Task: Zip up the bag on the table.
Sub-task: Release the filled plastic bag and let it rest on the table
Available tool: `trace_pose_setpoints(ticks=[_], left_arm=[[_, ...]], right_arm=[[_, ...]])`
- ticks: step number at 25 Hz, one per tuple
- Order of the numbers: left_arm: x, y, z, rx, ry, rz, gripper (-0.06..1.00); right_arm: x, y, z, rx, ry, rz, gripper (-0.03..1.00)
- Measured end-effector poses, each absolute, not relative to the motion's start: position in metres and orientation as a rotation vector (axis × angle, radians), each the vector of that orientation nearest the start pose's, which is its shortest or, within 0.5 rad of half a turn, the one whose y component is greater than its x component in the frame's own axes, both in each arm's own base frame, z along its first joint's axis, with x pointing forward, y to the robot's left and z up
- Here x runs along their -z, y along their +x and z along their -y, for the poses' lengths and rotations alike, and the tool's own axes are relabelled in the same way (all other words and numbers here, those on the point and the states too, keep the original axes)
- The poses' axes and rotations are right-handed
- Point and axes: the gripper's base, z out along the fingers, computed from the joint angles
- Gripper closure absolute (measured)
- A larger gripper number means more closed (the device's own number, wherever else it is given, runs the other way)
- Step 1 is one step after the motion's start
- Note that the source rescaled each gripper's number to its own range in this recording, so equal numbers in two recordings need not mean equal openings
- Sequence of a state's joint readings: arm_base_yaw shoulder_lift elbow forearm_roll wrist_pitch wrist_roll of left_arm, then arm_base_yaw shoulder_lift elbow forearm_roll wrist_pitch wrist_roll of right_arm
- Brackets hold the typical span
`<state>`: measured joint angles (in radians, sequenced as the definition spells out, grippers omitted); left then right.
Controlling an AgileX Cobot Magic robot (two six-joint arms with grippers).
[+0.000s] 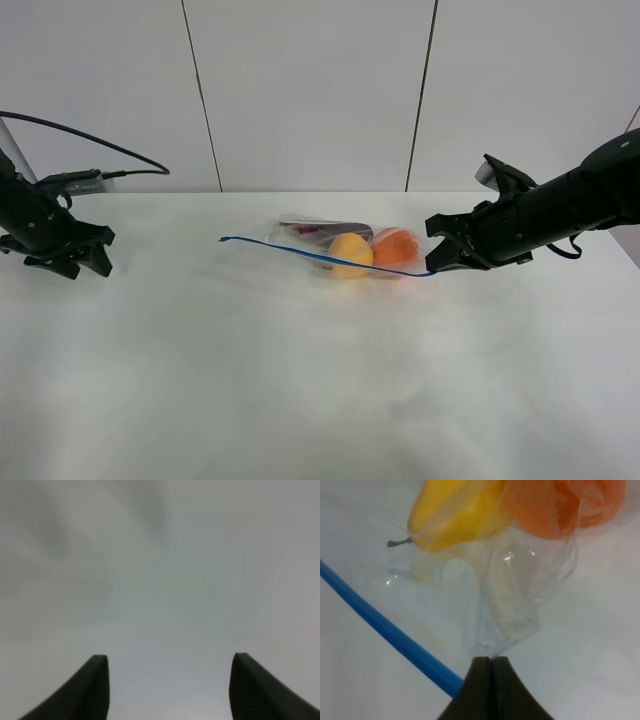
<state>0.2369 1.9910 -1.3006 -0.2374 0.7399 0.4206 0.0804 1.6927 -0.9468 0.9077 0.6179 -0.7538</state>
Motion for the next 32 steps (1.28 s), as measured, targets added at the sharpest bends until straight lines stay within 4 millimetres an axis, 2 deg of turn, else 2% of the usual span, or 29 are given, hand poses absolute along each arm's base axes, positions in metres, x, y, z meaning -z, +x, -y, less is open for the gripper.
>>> trace_pose_setpoints(ticks=[3, 5, 17, 23, 29, 32], left_arm=[[-0.152, 0.376, -0.092, -0.073, -0.026, -2.946, 0.13], [-0.152, 0.375, -0.098, -0.144, -0.062, -2.955, 0.14], [-0.152, 0.369, -0.090, -0.022, 0.018, -3.026, 0.14], [-0.176, 0.355, -0.085, -0.010, 0.002, -2.973, 0.14], [-0.203, 0.322, -0.074, 0.002, -0.015, -2.913, 0.14], [-0.214, 0.311, -0.071, 0.007, -0.013, -2.879, 0.14]], right_arm=[[-0.191, 0.319, -0.067, -0.664, -0.204, -2.598, 0.97], [-0.191, 0.318, -0.067, -0.657, -0.214, -2.601, 0.97], [-0.190, 0.318, -0.065, -0.624, -0.245, -2.606, 0.97], [-0.190, 0.318, -0.065, -0.623, -0.244, -2.605, 0.97], [-0.190, 0.320, -0.064, -0.608, -0.236, -2.596, 0.97], [-0.190, 0.320, -0.064, -0.601, -0.234, -2.593, 0.97]])
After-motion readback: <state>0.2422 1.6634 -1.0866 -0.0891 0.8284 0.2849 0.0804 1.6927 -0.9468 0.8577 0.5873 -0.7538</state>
